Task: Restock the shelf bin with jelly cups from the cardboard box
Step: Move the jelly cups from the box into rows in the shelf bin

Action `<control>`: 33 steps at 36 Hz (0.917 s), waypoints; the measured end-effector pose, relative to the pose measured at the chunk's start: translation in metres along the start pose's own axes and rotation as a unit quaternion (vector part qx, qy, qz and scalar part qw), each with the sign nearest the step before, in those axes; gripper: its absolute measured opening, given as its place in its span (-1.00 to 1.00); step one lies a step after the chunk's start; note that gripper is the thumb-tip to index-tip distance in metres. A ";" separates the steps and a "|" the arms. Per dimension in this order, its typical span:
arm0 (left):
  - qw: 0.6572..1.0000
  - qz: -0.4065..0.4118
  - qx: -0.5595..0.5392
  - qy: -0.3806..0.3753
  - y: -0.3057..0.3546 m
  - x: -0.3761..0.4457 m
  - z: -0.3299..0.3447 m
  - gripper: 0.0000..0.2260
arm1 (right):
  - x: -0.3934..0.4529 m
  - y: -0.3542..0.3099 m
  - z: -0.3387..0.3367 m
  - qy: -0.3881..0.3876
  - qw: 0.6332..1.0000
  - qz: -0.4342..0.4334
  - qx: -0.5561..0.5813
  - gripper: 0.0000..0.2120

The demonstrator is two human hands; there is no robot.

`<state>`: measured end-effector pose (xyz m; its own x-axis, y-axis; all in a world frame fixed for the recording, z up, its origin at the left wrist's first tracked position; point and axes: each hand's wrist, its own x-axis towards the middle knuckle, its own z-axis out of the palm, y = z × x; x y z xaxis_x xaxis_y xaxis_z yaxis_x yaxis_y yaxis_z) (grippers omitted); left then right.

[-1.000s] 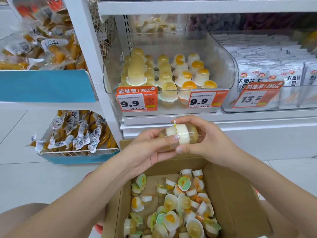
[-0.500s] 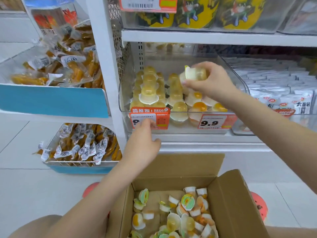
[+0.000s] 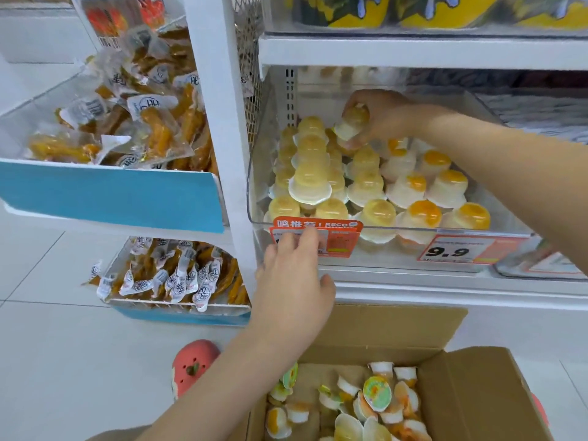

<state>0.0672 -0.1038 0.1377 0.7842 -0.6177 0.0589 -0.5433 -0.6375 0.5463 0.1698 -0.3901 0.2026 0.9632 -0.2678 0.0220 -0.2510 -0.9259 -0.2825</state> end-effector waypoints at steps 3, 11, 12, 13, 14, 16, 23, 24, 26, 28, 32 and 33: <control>1.000 0.002 -0.007 0.001 0.000 -0.001 0.001 -0.68 | 0.003 -0.001 0.002 -0.012 1.000 -0.014 -0.021 -0.37; 1.000 0.011 0.007 0.000 -0.002 -0.007 0.001 -0.63 | 0.006 -0.012 0.010 -0.047 0.997 -0.020 -0.060 -0.34; 1.000 0.012 0.008 0.000 -0.002 -0.008 0.002 -0.63 | 0.006 -0.012 0.012 -0.048 0.997 -0.018 -0.059 -0.33; 1.000 0.015 0.011 0.001 -0.003 -0.007 0.002 -0.63 | 0.007 -0.013 0.013 -0.048 0.997 -0.015 -0.058 -0.32; 1.000 0.018 0.015 0.002 -0.004 -0.007 0.002 -0.64 | 0.006 -0.013 0.014 -0.047 0.997 -0.014 -0.057 -0.31; 0.999 0.025 0.022 0.003 -0.005 -0.007 0.002 -0.63 | 0.004 -0.012 0.013 -0.045 0.997 -0.012 -0.054 -0.25; 0.998 0.055 -0.006 0.003 -0.011 -0.011 0.002 -0.68 | -0.065 -0.010 0.006 0.104 0.991 -0.004 0.084 -0.33; 0.998 0.061 -0.020 -0.001 -0.012 -0.012 0.003 -0.70 | -0.085 -0.011 0.006 0.129 0.984 -0.014 0.118 -0.38; 0.997 0.063 -0.041 -0.013 -0.013 -0.016 0.007 -0.71 | -0.129 -0.014 0.009 0.153 0.969 -0.042 0.188 -0.48; 0.996 0.052 -0.066 -0.019 -0.018 -0.022 0.017 -0.75 | -0.172 -0.017 0.016 0.160 0.955 -0.071 0.240 -0.57; 0.991 -0.008 -0.116 -0.063 -0.044 -0.048 0.062 -0.77 | -0.250 -0.018 0.045 0.146 0.936 -0.067 0.312 -0.69; 0.990 -0.019 -0.111 -0.088 -0.056 -0.057 0.077 -0.76 | -0.265 -0.015 0.058 0.127 0.938 -0.062 0.316 -0.71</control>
<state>0.0302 -0.0681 0.0396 0.7285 -0.6776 -0.1006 -0.4191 -0.5570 0.7170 -0.0763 -0.2898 0.1449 0.9068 -0.2984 0.2979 0.0458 -0.6326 -0.7732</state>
